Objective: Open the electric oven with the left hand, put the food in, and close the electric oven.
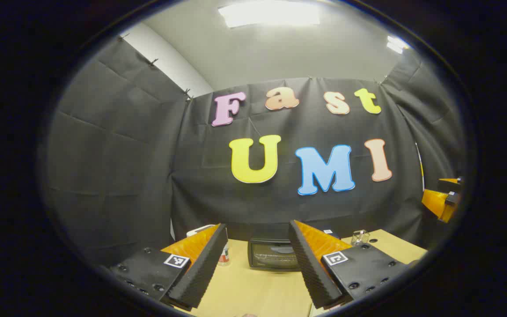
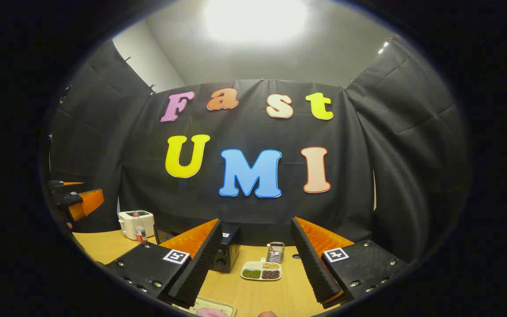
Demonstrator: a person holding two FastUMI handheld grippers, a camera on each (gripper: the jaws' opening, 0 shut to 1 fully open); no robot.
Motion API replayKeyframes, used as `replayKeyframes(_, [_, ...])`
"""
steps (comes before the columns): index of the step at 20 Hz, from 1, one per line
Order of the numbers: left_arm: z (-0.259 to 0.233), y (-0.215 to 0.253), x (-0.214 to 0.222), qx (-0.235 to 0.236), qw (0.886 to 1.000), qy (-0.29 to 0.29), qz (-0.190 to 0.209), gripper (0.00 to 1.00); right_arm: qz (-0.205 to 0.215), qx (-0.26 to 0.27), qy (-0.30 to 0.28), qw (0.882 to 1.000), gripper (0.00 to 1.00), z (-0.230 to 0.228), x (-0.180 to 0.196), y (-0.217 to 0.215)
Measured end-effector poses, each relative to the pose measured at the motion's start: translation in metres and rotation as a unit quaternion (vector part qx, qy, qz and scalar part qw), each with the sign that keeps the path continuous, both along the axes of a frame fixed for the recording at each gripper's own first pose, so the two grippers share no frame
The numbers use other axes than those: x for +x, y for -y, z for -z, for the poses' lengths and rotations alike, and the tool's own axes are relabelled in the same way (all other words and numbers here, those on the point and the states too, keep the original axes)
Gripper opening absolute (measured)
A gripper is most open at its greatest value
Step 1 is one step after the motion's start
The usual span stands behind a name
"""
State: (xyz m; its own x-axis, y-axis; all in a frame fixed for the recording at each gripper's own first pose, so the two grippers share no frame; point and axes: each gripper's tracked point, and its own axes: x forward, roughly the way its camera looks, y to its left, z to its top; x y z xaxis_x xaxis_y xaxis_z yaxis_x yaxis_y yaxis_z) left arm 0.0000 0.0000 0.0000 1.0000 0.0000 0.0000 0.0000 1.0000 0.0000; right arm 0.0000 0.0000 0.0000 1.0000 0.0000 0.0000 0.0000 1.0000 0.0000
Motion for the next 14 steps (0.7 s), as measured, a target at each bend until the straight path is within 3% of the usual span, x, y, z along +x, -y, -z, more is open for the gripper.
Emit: replayKeyframes(14, [0.001,0.038,-0.005,0.013,1.0,-0.006,0.017,0.99,-0.002,-0.004,-0.002,1.0,0.95,0.01,-0.019,0.031])
